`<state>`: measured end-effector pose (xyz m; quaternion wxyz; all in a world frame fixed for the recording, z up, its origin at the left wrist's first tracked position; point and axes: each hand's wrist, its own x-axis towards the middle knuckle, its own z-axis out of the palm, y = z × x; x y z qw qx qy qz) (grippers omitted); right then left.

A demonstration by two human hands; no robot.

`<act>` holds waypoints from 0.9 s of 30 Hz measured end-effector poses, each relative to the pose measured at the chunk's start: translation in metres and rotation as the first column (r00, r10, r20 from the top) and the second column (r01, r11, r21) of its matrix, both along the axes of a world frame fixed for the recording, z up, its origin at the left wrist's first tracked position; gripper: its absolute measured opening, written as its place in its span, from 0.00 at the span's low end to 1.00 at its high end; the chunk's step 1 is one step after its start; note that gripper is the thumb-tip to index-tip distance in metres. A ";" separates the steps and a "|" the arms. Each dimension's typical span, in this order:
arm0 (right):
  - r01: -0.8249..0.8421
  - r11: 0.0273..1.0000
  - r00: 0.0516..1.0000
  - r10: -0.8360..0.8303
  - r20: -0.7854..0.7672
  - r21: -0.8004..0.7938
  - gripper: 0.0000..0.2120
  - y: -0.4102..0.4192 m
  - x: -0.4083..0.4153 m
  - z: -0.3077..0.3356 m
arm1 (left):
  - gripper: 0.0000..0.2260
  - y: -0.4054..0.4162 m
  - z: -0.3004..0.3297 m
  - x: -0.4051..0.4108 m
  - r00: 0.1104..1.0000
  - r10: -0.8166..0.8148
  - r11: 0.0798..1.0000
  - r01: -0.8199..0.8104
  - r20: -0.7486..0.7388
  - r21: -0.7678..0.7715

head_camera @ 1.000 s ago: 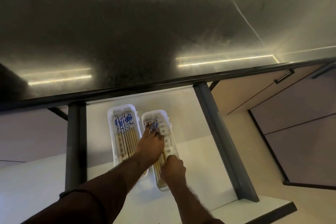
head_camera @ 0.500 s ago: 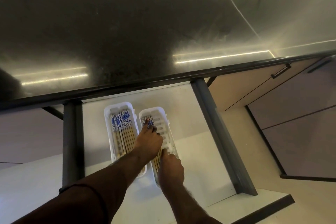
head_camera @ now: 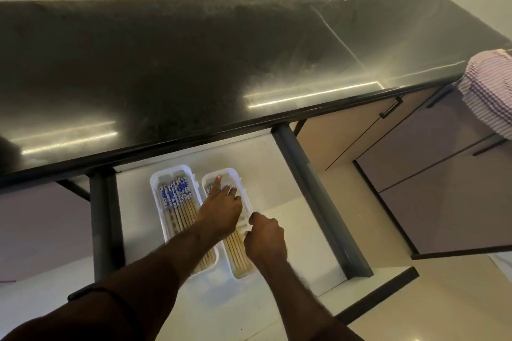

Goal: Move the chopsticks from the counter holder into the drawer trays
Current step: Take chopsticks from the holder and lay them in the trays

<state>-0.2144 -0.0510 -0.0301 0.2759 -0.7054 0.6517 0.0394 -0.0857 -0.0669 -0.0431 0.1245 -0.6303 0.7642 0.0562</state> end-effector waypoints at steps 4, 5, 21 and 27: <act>0.038 0.998 0.999 -0.036 0.036 -0.047 0.12 0.000 -0.009 0.028 | 0.19 0.008 0.021 -0.001 1.000 0.010 0.999 -0.011 -0.027 -0.049; 0.045 0.997 0.998 -0.043 0.047 -0.058 0.12 0.002 -0.011 0.036 | 0.19 0.013 0.028 -0.002 0.999 0.014 0.998 -0.016 -0.036 -0.063; -0.013 0.901 0.958 0.135 0.252 -0.433 0.16 0.118 -0.023 0.213 | 0.25 0.149 0.201 -0.014 0.984 0.145 0.908 -0.175 -0.105 -0.382; -0.057 0.861 0.921 0.241 0.307 -0.506 0.18 0.167 0.011 0.270 | 0.25 0.212 0.256 0.024 0.968 0.189 0.835 -0.247 -0.165 -0.492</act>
